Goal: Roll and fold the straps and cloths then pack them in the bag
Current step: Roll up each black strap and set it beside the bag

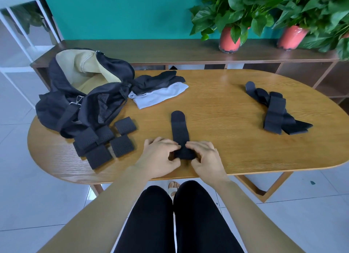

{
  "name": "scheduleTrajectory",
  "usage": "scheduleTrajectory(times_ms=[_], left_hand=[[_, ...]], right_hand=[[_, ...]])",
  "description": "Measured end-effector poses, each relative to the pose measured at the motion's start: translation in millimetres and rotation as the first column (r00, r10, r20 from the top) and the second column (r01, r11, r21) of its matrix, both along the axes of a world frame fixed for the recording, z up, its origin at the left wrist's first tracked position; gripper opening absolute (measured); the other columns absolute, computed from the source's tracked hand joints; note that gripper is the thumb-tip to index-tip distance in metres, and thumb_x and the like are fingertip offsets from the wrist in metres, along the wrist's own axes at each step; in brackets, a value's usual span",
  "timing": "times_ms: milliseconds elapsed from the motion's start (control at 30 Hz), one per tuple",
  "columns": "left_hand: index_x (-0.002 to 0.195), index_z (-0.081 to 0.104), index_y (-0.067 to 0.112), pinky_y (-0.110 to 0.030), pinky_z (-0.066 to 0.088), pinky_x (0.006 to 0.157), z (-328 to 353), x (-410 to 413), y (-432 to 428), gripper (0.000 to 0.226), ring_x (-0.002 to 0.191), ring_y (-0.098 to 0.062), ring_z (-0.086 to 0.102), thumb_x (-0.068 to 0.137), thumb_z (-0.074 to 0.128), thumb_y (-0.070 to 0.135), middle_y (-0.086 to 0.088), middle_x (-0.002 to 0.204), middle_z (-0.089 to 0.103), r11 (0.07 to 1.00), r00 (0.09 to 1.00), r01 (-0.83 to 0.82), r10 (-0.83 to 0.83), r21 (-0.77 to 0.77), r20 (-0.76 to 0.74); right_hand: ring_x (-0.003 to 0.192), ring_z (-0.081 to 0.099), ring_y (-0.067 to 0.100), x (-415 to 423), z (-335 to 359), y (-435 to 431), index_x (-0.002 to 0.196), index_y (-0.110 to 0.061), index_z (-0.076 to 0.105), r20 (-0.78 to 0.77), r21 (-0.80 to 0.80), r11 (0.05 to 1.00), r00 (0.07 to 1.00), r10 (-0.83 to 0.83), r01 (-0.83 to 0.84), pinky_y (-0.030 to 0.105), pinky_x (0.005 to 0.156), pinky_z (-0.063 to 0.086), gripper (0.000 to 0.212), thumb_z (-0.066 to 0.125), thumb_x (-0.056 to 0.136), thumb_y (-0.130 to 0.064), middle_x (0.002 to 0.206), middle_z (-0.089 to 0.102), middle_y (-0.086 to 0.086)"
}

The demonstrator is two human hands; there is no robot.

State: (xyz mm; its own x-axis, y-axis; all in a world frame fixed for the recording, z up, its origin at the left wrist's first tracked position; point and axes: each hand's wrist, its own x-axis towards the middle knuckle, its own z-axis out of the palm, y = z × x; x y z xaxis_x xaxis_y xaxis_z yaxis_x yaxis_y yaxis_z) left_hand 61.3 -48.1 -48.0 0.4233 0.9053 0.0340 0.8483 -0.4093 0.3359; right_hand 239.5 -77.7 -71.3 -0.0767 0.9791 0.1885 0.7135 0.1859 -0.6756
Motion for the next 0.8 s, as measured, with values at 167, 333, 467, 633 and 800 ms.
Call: scheduleTrajectory(times_ms=[167, 333, 467, 633, 800], left_hand=[[0.125, 0.057, 0.035, -0.036, 0.025, 0.097, 5.3, 0.5, -6.1, 0.033, 0.112, -0.011, 0.047, 0.096, 0.042, 0.042, 0.014, 0.106, 0.064, 0.998, 0.995, -0.046, 0.050, -0.049, 0.083], [0.123, 0.060, 0.020, -0.030, 0.049, 0.078, -5.7, 8.4, 0.3, 0.029, 0.088, -0.017, 0.062, 0.096, 0.052, 0.025, 0.003, 0.097, 0.070, 0.983, 0.946, -0.183, 0.179, -0.012, 0.269], [0.096, 0.061, 0.015, -0.029, 0.047, 0.065, -8.1, 16.7, 5.7, 0.010, 0.076, -0.019, 0.061, 0.094, 0.054, 0.022, -0.001, 0.084, 0.067, 0.958, 0.928, -0.282, 0.258, 0.054, 0.267], [0.091, 0.063, 0.011, -0.039, 0.053, 0.070, -7.4, 20.8, 12.9, 0.013, 0.075, -0.019, 0.062, 0.093, 0.056, 0.022, -0.003, 0.085, 0.068, 0.934, 0.896, -0.357, 0.341, 0.007, 0.284], [0.075, 0.059, 0.011, -0.034, 0.051, 0.062, -6.2, 22.6, 18.1, 0.020, 0.067, -0.019, 0.058, 0.092, 0.058, 0.021, -0.003, 0.072, 0.062, 0.923, 0.883, -0.383, 0.375, -0.027, 0.281]], right_hand=[[0.106, 0.051, 0.010, 1.4, 7.7, 1.2, 0.114, -0.020, 0.069, -0.110, -0.049, 0.996, 0.990, -0.085, 0.080, 0.026, 0.096, 0.040, 0.029, 0.061, 0.088, -0.008, 0.095, 0.053, -0.018], [0.090, 0.056, 0.017, -10.5, 1.1, 16.3, 0.097, -0.022, 0.070, -0.149, -0.093, 0.970, 0.960, -0.237, 0.225, 0.028, 0.073, 0.045, 0.012, 0.060, 0.090, -0.022, 0.090, 0.064, 0.001], [0.086, 0.059, 0.021, -19.0, -3.5, 27.1, 0.089, -0.021, 0.069, -0.139, -0.080, 0.940, 0.931, -0.339, 0.330, 0.029, 0.066, 0.047, 0.010, 0.061, 0.089, -0.027, 0.081, 0.067, 0.002], [0.084, 0.060, 0.017, -22.1, -3.7, 36.2, 0.100, -0.026, 0.070, -0.076, -0.104, 0.913, 0.912, -0.403, 0.395, 0.031, 0.071, 0.052, 0.018, 0.060, 0.090, -0.036, 0.091, 0.067, 0.001], [0.082, 0.060, 0.018, -26.9, -3.7, 42.3, 0.095, -0.029, 0.072, -0.012, -0.104, 0.898, 0.902, -0.432, 0.428, 0.027, 0.064, 0.048, 0.019, 0.057, 0.091, -0.040, 0.079, 0.066, 0.001]])
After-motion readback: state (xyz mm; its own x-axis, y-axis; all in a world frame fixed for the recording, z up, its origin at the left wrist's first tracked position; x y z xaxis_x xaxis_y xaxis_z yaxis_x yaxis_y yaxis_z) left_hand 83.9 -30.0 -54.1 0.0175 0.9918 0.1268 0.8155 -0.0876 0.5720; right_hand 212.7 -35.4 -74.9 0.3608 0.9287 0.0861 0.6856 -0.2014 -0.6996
